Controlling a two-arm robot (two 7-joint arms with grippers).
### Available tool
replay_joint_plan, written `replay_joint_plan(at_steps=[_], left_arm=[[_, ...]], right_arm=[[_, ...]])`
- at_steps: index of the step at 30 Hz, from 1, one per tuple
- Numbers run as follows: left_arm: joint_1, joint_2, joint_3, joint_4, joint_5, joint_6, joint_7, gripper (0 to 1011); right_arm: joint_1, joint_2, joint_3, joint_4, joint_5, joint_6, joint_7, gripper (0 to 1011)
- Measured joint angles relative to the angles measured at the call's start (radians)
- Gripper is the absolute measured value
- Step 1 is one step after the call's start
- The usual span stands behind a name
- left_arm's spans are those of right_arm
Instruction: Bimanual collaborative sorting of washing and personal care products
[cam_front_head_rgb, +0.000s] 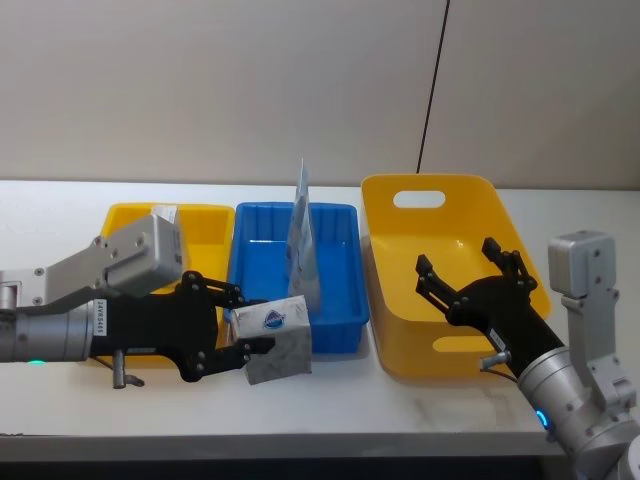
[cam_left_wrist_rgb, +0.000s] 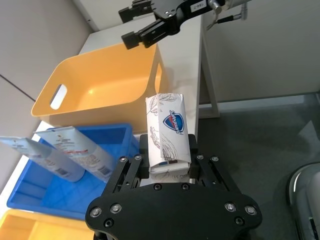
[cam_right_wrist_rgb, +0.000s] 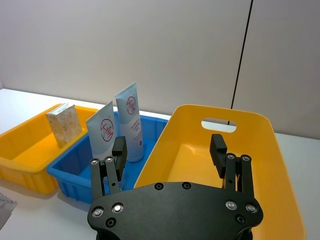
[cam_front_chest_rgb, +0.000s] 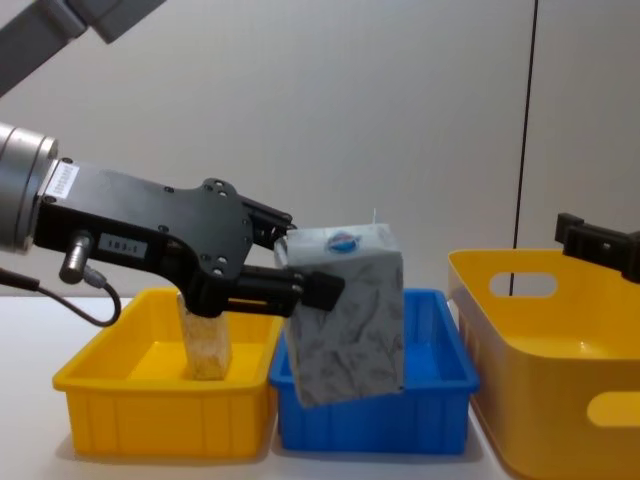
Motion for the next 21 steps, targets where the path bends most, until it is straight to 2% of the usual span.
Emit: replay_joint_plan(at_steps=[21], left_arm=[[-0.024, -0.002, 0.026, 0.003, -0.012, -0.023, -0.045, 367]], right_arm=[[0.001, 0.006, 0.002, -0.001, 0.005, 0.001, 0.016, 1002]])
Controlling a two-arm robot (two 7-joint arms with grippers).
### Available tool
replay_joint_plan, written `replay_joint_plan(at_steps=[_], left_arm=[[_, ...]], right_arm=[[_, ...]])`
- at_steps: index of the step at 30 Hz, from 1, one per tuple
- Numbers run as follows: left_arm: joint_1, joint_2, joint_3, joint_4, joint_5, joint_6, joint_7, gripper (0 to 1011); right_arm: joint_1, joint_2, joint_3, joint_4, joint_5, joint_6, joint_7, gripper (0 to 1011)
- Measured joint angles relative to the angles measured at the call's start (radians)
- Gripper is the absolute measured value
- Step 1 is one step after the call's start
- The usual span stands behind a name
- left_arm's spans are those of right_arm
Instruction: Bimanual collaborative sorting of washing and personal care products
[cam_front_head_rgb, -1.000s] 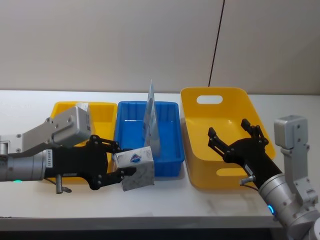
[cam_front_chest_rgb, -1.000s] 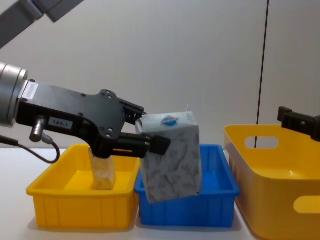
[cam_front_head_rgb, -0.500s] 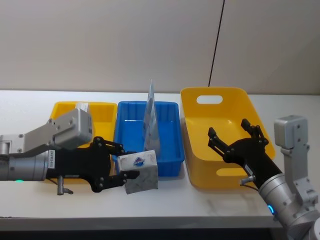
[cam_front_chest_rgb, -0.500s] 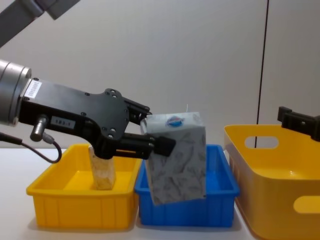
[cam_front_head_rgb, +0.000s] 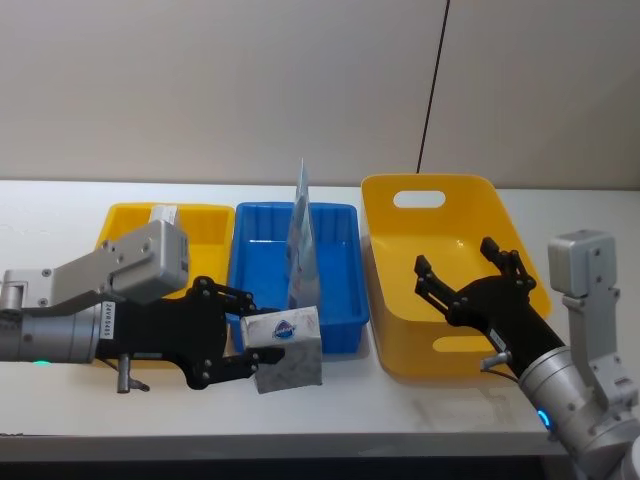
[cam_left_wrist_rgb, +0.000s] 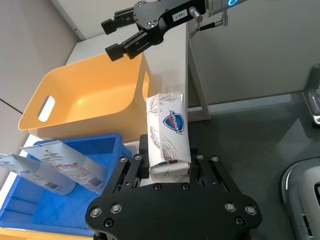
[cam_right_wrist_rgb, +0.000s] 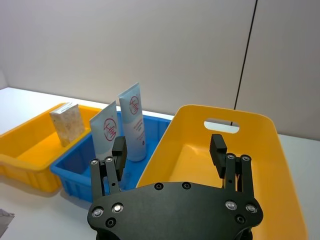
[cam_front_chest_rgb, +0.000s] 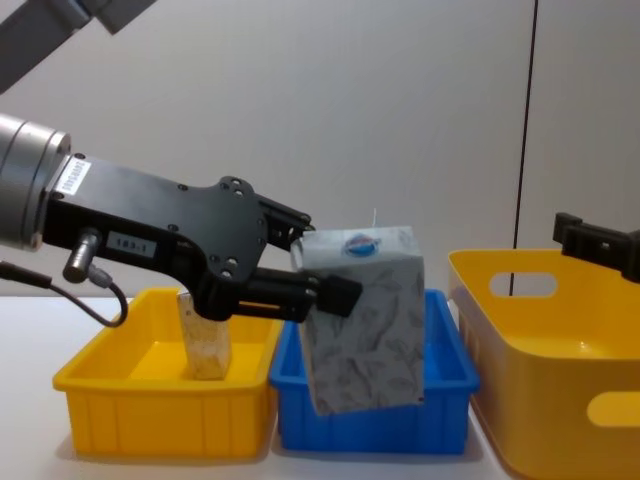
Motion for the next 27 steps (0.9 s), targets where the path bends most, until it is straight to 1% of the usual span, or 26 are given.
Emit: replay_joint_plan(at_steps=[7, 8, 11, 14, 15, 20, 22, 24, 25, 26, 27], left_arm=[[-0.002, 0.000, 0.002, -0.001, -0.001, -0.002, -0.004, 367], [-0.003, 0.000, 0.003, -0.001, -0.001, -0.002, -0.004, 367], [-0.003, 0.000, 0.003, -0.001, -0.001, -0.002, -0.006, 367], [-0.004, 0.000, 0.004, -0.001, -0.001, -0.003, -0.007, 367], [-0.004, 0.000, 0.004, -0.001, -0.001, -0.003, -0.007, 367], [-0.004, 0.000, 0.004, -0.001, -0.002, -0.003, -0.008, 367], [-0.004, 0.000, 0.005, -0.001, -0.002, -0.004, -0.008, 367], [-0.005, 0.000, 0.005, -0.001, -0.002, -0.004, -0.008, 367], [-0.005, 0.000, 0.005, -0.001, -0.002, -0.004, -0.008, 367], [-0.005, 0.000, 0.005, -0.001, -0.002, -0.004, -0.008, 367], [-0.005, 0.000, 0.005, -0.001, -0.002, -0.004, -0.009, 367]], right_arm=[[0.006, 0.025, 0.005, -0.003, 0.022, 0.004, 0.056, 1002], [0.007, 0.033, 0.007, -0.003, 0.027, 0.005, 0.074, 1002], [0.010, 0.045, 0.008, -0.004, 0.037, 0.006, 0.099, 1002], [0.016, 0.069, 0.010, -0.005, 0.053, 0.008, 0.151, 1002], [0.016, 0.069, 0.010, -0.005, 0.053, 0.008, 0.151, 1002], [0.028, 0.112, 0.010, -0.006, 0.081, 0.010, 0.233, 1002], [0.032, 0.125, 0.010, -0.006, 0.088, 0.010, 0.253, 1002], [0.038, 0.142, 0.008, -0.004, 0.098, 0.010, 0.288, 1002], [0.038, 0.142, 0.008, -0.004, 0.098, 0.010, 0.288, 1002], [0.042, 0.155, 0.006, -0.003, 0.105, 0.010, 0.309, 1002], [0.044, 0.161, 0.005, -0.002, 0.108, 0.010, 0.320, 1002]])
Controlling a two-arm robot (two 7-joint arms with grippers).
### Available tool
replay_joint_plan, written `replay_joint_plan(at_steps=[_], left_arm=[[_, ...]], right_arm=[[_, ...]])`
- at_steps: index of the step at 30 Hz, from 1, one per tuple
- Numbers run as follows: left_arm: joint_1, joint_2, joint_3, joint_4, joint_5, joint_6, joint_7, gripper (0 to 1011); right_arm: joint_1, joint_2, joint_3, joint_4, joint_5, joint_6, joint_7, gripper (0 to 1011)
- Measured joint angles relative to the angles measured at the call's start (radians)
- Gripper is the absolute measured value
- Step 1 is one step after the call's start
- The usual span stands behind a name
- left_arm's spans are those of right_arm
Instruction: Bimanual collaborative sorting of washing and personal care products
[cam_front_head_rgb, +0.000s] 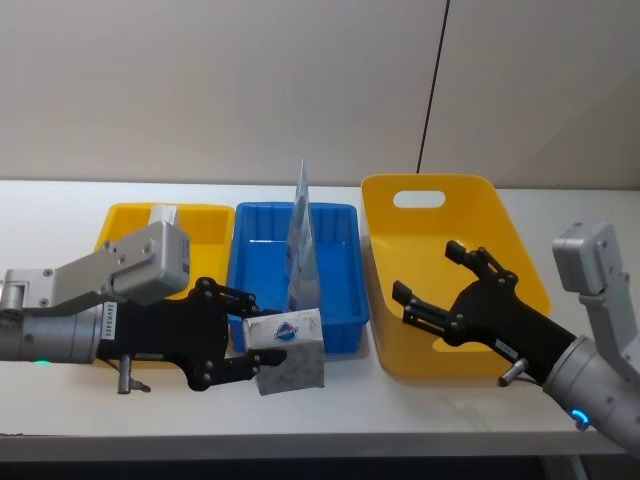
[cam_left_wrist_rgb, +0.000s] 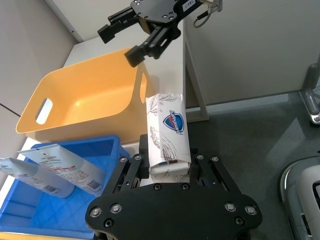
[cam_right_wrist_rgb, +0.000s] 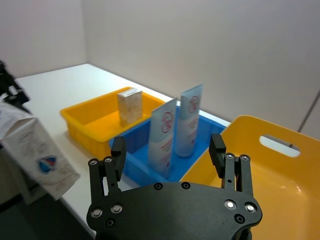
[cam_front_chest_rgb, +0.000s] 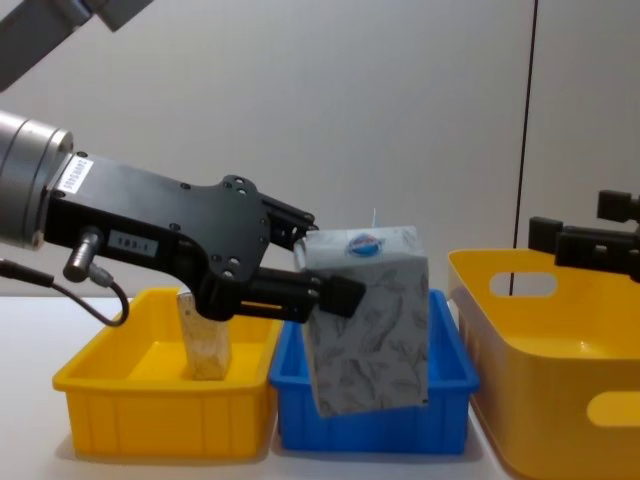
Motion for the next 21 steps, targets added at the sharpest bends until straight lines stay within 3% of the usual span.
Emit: replay_joint_plan(at_steps=[21], left_arm=[[0.000, 0.000, 0.000, 0.000, 0.000, 0.000, -0.001, 367]], right_arm=[[0.091, 0.155, -0.060, 0.040, 0.073, -0.021, 0.326, 1002]])
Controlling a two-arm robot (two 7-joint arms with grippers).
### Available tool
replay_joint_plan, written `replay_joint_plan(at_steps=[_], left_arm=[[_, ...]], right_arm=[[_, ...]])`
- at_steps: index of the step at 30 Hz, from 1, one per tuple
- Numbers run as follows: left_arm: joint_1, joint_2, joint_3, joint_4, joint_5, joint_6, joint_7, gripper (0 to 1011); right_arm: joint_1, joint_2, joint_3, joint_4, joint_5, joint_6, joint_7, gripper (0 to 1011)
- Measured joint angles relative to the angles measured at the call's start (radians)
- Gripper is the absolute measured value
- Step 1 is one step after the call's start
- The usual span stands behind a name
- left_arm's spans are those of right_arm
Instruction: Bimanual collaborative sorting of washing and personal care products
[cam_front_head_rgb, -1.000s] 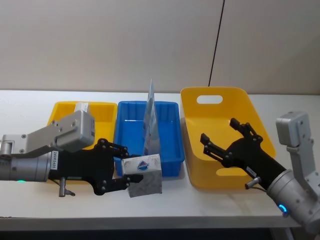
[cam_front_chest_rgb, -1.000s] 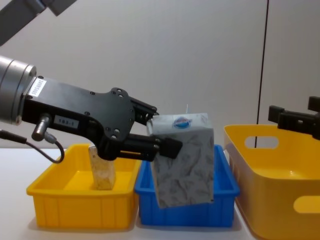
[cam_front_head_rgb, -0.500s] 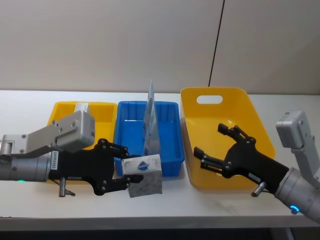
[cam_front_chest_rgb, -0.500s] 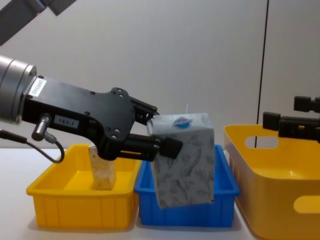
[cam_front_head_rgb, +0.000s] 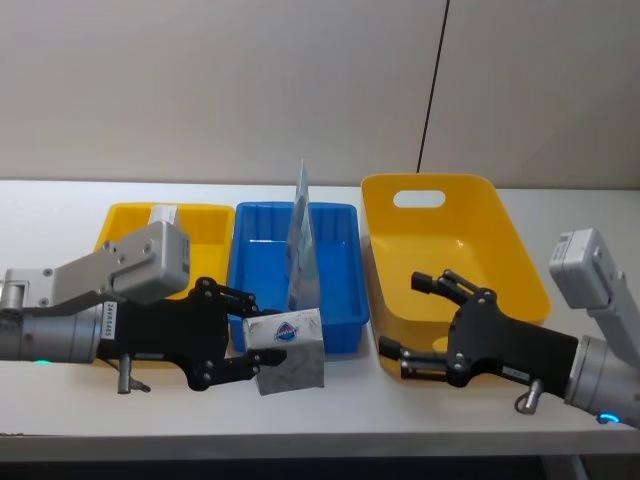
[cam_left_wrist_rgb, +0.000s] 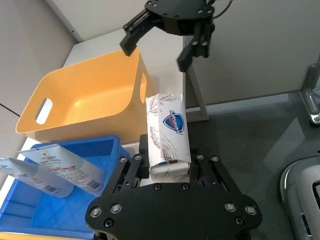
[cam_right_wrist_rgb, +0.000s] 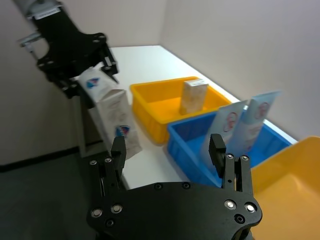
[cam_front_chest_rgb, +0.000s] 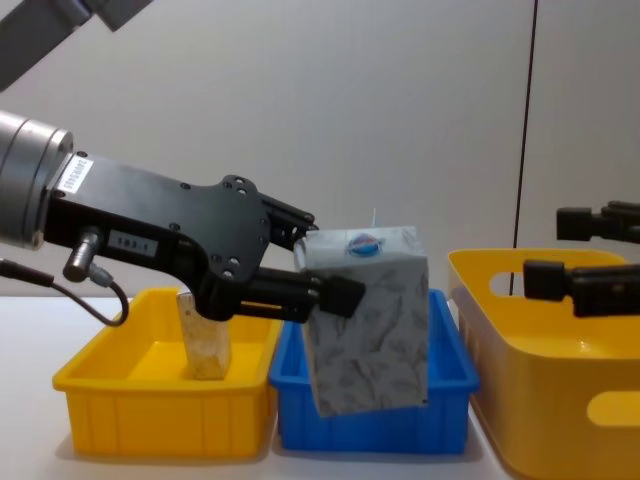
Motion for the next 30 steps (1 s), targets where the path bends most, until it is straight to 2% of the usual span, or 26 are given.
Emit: replay_joint_plan(at_steps=[8, 9, 16, 22, 27, 30], left_arm=[[0.000, 0.000, 0.000, 0.000, 0.000, 0.000, 0.000, 367], [0.000, 0.000, 0.000, 0.000, 0.000, 0.000, 0.000, 367], [0.000, 0.000, 0.000, 0.000, 0.000, 0.000, 0.000, 367], [0.000, 0.000, 0.000, 0.000, 0.000, 0.000, 0.000, 367], [0.000, 0.000, 0.000, 0.000, 0.000, 0.000, 0.000, 367], [0.000, 0.000, 0.000, 0.000, 0.000, 0.000, 0.000, 367]], right_arm=[[0.054, 0.036, -0.043, 0.026, 0.011, -0.021, 0.126, 1002], [0.054, 0.036, -0.043, 0.026, 0.011, -0.021, 0.126, 1002], [0.112, 0.049, -0.094, 0.056, 0.012, -0.044, 0.232, 1002], [0.159, 0.044, -0.135, 0.086, 0.003, -0.069, 0.302, 1002], [0.219, 0.015, -0.186, 0.129, -0.020, -0.111, 0.374, 1002], [0.240, 0.003, -0.203, 0.146, -0.030, -0.127, 0.394, 1002]])
